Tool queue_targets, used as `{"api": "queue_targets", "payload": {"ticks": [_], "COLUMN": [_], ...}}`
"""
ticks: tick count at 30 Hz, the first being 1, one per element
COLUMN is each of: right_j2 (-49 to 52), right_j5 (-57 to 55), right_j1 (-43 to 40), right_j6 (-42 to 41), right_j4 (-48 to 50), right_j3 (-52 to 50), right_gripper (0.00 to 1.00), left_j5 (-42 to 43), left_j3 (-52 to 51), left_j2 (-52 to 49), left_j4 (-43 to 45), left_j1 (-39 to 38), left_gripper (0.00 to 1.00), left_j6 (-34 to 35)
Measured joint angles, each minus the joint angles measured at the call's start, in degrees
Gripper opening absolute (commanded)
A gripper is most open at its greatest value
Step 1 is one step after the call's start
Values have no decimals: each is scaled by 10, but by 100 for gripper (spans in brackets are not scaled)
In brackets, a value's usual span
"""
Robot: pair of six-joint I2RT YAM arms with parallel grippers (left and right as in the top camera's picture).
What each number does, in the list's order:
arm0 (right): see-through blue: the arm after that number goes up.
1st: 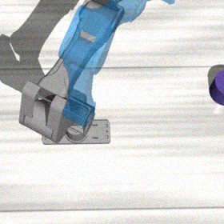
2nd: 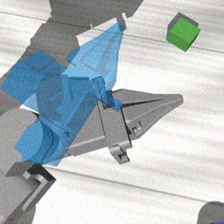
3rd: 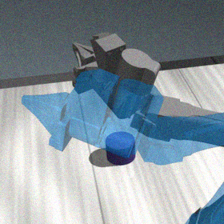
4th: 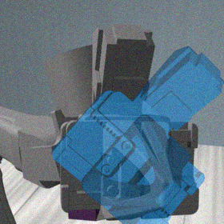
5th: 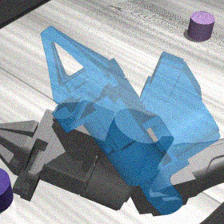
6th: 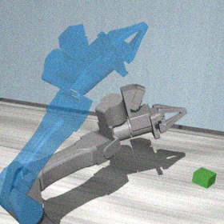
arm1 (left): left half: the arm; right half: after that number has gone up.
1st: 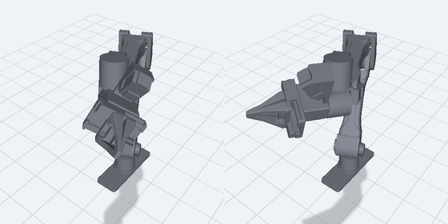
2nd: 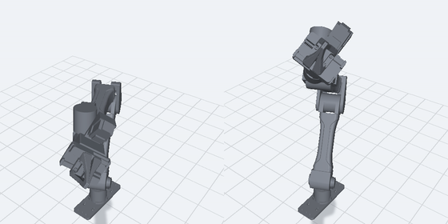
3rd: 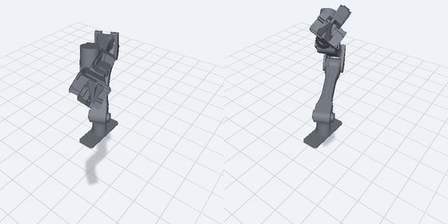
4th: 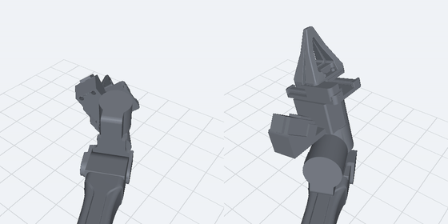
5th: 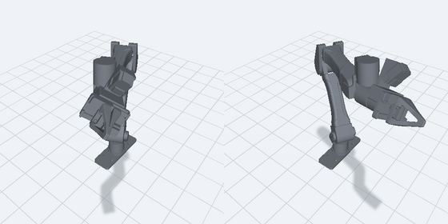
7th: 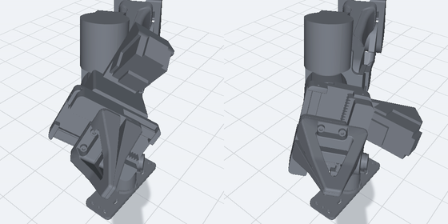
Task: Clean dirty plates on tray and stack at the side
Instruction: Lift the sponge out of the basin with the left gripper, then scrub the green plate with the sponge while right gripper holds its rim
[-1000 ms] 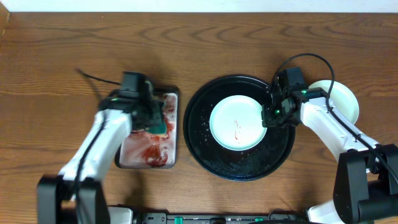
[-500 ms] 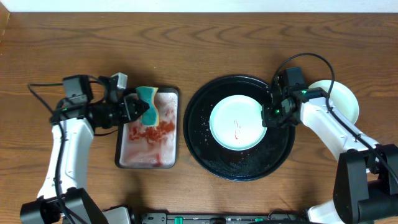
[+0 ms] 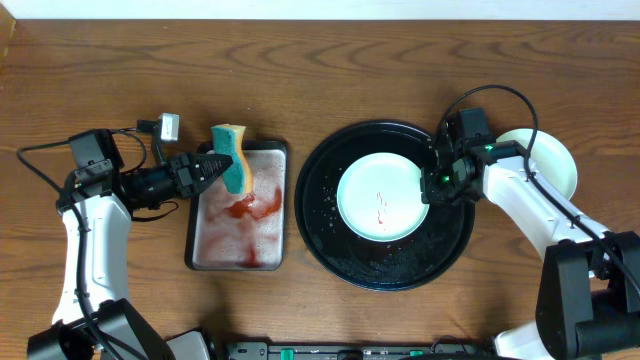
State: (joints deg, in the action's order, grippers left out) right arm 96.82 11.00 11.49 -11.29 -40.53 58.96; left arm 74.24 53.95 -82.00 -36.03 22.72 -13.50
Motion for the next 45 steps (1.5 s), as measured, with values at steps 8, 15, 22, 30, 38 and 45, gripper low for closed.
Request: {"api": "queue_targets", "payload": {"ticks": [8, 15, 22, 30, 38, 45], "right_j2": [0, 0, 0, 0, 0, 0], "right_j5": [0, 0, 0, 0, -1, -1], "right_j1": [0, 0, 0, 0, 0, 0], "right_j6": [0, 0, 0, 0, 0, 0], "right_j4": [0, 1, 2, 2, 3, 0], "right_j3": [0, 0, 0, 0, 0, 0], "right_gripper": [1, 1, 1, 1, 1, 1], "left_j5": [9, 11, 17, -290, -571, -630], "left_j3": [0, 0, 0, 0, 7, 129], "left_j2": [0, 0, 0, 0, -4, -71], "left_j4": [0, 0, 1, 12, 10, -34], "left_j1": [0, 0, -18, -163, -315, -424], "left_gripper": [7, 7, 7, 7, 7, 7], "left_j6": [-1, -3, -10, 68, 198, 249]}}
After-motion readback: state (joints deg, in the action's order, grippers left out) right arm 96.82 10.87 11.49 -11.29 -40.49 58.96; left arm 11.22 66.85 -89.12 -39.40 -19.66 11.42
